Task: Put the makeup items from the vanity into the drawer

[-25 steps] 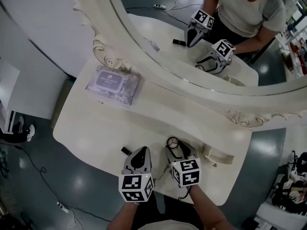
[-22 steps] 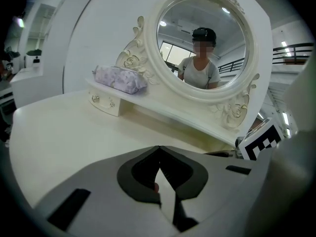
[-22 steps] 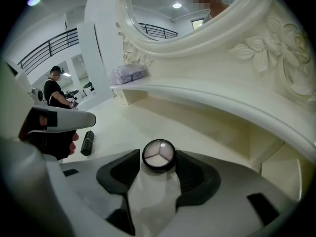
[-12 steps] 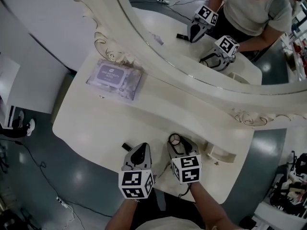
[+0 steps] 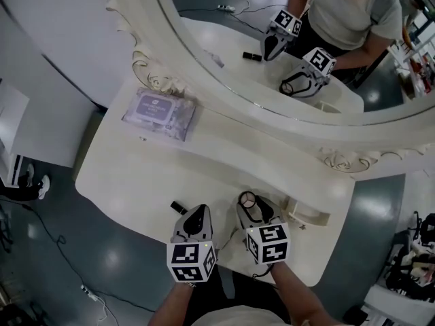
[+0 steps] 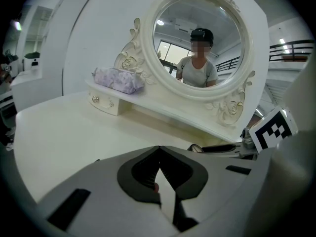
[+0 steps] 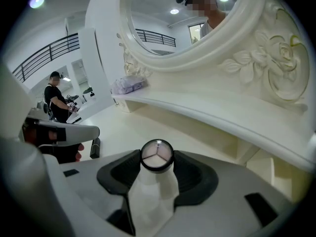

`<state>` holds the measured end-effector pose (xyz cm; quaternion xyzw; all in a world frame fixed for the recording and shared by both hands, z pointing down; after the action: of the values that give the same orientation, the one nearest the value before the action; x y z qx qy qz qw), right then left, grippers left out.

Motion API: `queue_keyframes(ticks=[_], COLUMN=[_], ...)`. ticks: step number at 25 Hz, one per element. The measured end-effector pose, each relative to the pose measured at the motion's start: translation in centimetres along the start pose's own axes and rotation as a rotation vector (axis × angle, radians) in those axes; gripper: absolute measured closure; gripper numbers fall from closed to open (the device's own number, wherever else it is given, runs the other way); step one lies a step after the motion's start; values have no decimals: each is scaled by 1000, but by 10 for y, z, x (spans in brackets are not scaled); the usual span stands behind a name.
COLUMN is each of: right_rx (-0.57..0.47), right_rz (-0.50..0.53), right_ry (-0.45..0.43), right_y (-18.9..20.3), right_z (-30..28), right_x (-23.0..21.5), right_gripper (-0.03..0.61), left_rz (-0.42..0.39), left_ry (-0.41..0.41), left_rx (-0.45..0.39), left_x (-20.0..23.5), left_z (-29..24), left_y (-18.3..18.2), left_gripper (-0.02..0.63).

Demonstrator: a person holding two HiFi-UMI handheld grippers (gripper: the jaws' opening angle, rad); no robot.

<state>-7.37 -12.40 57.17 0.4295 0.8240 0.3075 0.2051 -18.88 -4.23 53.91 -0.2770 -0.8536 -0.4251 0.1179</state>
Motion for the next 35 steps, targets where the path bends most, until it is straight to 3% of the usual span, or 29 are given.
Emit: queue_keyframes(ticks=[8,20,26,35], right_rx=[-37,-103,-127,-131], right_rz=[-43,-130,-178,-225], right_ry=[16,192,240,296], right_y=[1,12,22,29], right_z=[47,127,171,171], right_x=[-2,-45,-64,-85], right_gripper=[356,356,356,356], left_rz=[-41,-168,-236,-299], left_ry=[39,190,248,335], left_rx=[-6,-14,-7,40], left_x=[-23,-94,-140,-171], left_z=[17,20,26,7], left_y=[1,-4,-1,5], left_gripper=[609,609,609,609])
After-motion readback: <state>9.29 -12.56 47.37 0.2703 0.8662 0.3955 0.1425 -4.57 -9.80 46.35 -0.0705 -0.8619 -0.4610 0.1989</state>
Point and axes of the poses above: the fingertips, and each gripper's own axes: z backward along the fingers, x to its left, y out of its underside, the point moved 3 cm from there along z, backward along the fingers, and after that the axes turned 9 degrees about z, right-handed, at the moved point
